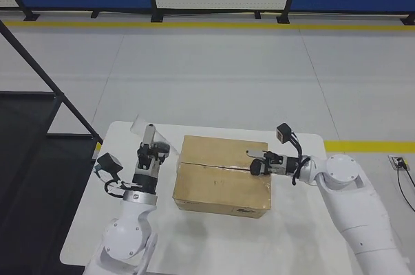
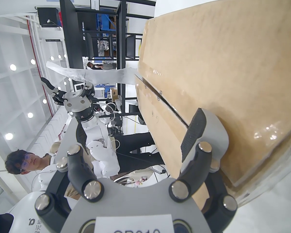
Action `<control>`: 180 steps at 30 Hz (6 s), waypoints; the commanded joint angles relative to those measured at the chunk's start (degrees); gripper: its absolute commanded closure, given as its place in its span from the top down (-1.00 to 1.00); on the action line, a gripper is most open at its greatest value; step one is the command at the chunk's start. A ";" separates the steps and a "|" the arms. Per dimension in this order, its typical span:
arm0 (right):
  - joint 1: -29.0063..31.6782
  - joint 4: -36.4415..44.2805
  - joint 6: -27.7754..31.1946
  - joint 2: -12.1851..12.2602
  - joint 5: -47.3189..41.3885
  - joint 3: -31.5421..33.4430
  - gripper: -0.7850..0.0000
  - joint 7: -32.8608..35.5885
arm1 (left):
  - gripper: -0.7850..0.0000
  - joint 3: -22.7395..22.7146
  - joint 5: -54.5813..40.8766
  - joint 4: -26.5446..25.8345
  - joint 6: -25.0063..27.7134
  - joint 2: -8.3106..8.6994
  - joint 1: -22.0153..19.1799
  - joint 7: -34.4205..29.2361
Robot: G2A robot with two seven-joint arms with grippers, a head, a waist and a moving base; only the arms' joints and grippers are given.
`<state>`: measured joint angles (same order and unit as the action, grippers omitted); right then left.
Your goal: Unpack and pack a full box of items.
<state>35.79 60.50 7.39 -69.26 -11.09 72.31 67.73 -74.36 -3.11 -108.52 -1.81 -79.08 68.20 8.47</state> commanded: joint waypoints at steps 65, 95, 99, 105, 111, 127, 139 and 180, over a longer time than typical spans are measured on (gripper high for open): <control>14.61 22.70 7.91 5.32 5.67 8.51 1.00 -17.07 | 1.00 -13.16 -14.24 -0.86 -2.01 -1.98 6.37 -5.72; 1.42 9.03 8.63 3.02 23.53 -5.18 1.00 -26.86 | 1.00 -11.78 -11.55 -1.71 -4.46 -1.63 7.92 -9.41; -0.32 7.44 7.52 2.70 25.40 -6.67 0.50 -26.85 | 1.00 -11.78 -11.55 -1.71 -4.46 -1.63 7.92 -9.41; -1.49 6.60 6.45 2.42 26.57 -7.86 -0.23 -26.40 | 1.00 -11.78 -11.55 -1.71 -4.46 -1.63 7.92 -9.41; -0.82 8.10 5.80 2.56 27.44 -7.66 -0.46 -26.25 | 1.00 -11.78 -11.55 -1.71 -4.46 -1.63 7.92 -9.41; 4.74 19.45 -1.70 3.78 36.89 -4.97 -0.03 -30.79 | 1.00 -11.78 -11.55 -1.71 -4.46 -1.63 7.92 -9.41; 6.02 21.98 -3.57 3.81 37.89 -4.67 1.00 -32.36 | 1.00 -11.78 -11.55 -1.71 -4.46 -1.63 7.92 -9.41; -15.03 4.26 5.55 2.00 44.20 -17.29 -0.76 -5.35 | 1.00 -11.78 -11.55 -1.71 -4.46 -1.63 7.92 -9.41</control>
<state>20.86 64.94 13.00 -67.25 33.07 55.08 62.28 -86.14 -14.66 -110.23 -6.28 -80.71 76.11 -0.94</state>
